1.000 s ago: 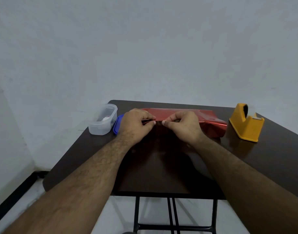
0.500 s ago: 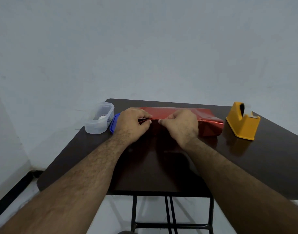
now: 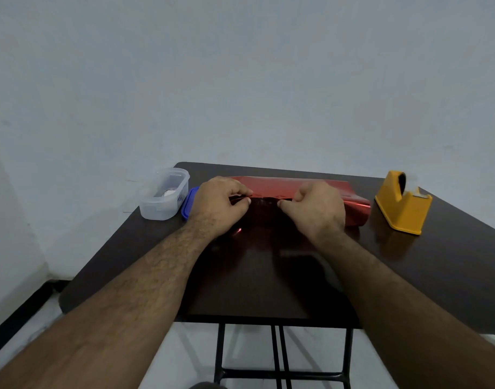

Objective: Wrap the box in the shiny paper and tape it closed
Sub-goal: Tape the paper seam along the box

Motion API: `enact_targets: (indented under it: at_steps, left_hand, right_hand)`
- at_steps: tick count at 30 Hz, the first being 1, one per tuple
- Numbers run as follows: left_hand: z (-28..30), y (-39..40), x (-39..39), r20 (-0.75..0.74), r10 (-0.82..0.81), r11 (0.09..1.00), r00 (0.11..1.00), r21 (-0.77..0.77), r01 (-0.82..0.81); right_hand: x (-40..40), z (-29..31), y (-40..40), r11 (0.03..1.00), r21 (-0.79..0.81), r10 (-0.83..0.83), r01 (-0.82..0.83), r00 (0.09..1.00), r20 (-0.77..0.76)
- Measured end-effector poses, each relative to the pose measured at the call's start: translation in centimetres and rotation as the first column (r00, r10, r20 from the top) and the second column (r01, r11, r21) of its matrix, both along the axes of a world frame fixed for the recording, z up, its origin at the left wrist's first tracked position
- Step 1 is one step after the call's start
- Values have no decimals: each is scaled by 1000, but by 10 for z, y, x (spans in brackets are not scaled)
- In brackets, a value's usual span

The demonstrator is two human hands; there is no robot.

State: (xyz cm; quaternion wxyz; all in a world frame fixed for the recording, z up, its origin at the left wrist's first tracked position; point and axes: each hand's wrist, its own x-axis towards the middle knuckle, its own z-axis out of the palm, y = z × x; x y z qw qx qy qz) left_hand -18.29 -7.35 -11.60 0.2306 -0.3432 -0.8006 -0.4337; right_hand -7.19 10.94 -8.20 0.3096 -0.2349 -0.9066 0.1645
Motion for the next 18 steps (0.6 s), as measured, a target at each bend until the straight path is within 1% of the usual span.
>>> enact_targets:
  at_steps: [2,4,6,7,8,10,12,13,15,18]
  left_hand:
    - [0,0,1,15,-8,1000,1000,11,8]
    - [1,0,2,28,-1,1000,1000,20,0]
    - [1,0,3,58,29,999,998,43,-32]
    - [1,-1,2,62,46,997,997,54,-49]
    - [1,-1,2,37,53,997,998,55,-55]
    - [-1,0,2,-115,29,1000,993,11,-28]
    - [-5,4,-1,-283,-21,999,959,-53,6]
    - [-7,7,-2,-336,-33,997,941,-82,6]
    - [-9,12,-3,-382,-5,992,924,-121,-44]
    - [-7,15,-2,-376,63,983,925,-135,-122]
  right_hand:
    - [2,-7,1,981,172,100,-86,992,-79]
    - [0,-14,2,926,319,265,-204,951,-160]
    - [-5,-17,6,859,402,417,-317,889,-190]
    - [-8,-17,8,829,433,465,-355,867,-180]
    - [-11,-16,9,798,466,499,-382,852,-156]
    - [-16,-17,14,742,522,551,-420,826,-119]
    - [-21,-18,20,708,554,580,-437,808,-104]
    - [-23,-19,22,703,556,586,-443,804,-100]
    - [-26,-21,27,715,529,587,-457,804,-100]
    - [-25,-24,31,767,453,560,-454,818,-129]
